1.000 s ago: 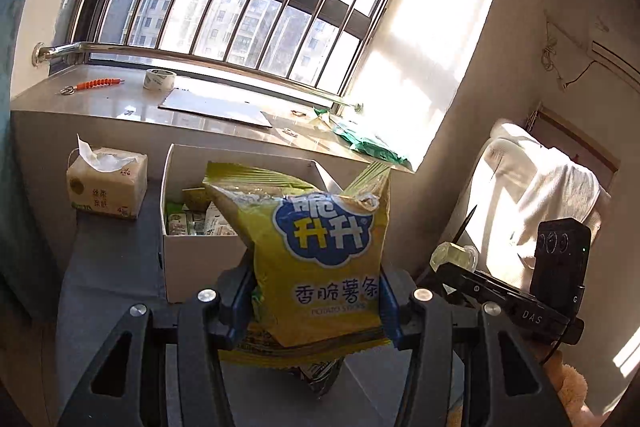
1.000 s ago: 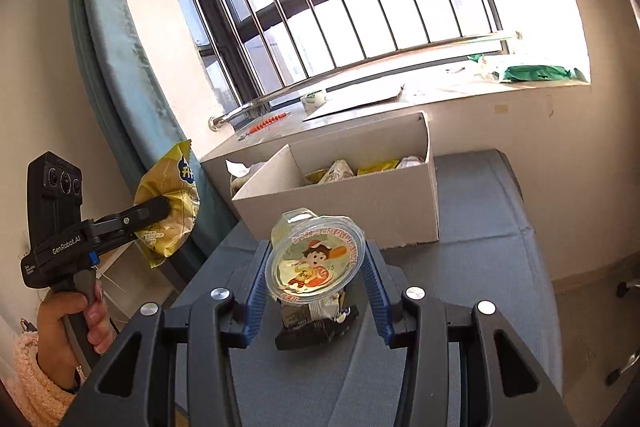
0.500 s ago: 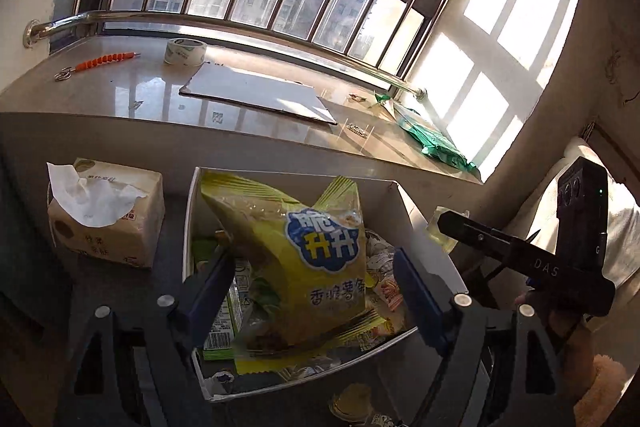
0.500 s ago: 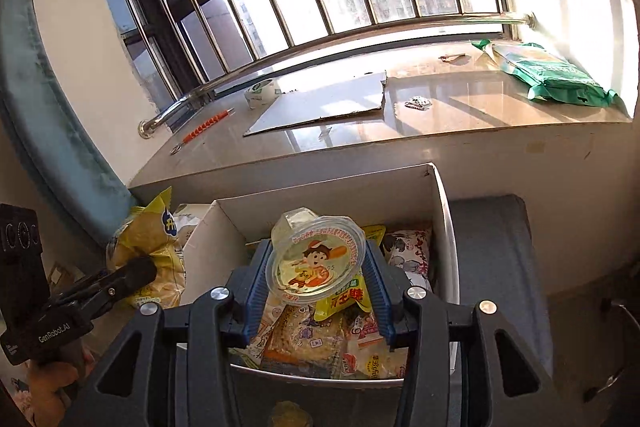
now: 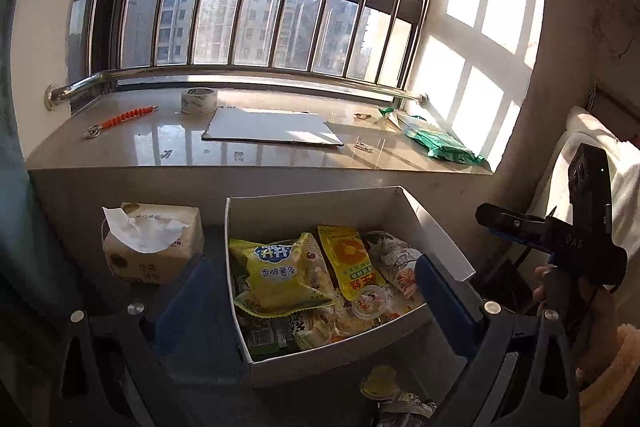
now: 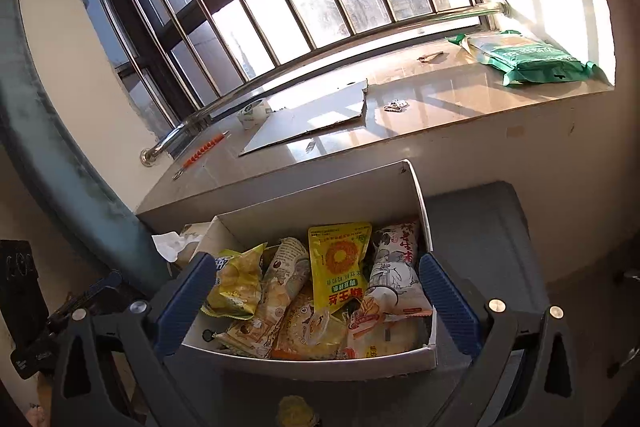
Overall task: Organize snacks
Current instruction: 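Withdraw both grippers toward the dark foil packet on the table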
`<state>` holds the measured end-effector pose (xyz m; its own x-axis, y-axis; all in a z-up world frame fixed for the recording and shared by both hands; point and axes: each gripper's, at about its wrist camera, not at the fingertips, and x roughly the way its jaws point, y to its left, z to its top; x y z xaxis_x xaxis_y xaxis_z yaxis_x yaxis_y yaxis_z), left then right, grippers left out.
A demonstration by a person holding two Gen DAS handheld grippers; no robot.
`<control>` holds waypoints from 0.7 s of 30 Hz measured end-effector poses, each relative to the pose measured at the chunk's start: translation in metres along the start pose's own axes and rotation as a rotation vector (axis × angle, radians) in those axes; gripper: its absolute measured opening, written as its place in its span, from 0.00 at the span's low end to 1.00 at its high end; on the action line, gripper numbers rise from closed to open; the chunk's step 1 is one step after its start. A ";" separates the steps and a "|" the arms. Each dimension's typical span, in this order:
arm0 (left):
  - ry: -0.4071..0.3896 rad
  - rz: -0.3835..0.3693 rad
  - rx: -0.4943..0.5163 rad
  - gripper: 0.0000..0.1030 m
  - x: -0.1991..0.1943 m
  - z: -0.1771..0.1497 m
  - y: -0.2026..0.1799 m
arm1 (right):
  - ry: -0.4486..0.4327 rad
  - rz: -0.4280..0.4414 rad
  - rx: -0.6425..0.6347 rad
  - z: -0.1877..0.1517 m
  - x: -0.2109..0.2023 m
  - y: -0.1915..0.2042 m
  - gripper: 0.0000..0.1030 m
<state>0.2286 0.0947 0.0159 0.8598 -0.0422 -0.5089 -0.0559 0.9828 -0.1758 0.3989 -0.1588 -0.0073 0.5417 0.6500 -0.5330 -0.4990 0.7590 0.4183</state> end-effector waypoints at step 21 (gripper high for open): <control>-0.059 -0.060 0.045 1.00 -0.140 -0.151 -0.059 | -0.115 0.148 -0.049 -0.200 -0.124 0.027 1.00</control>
<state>0.0349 0.0155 -0.0298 0.8894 -0.0915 -0.4478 0.0183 0.9861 -0.1652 0.1831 -0.2264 -0.0766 0.5322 0.7566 -0.3800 -0.6096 0.6539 0.4481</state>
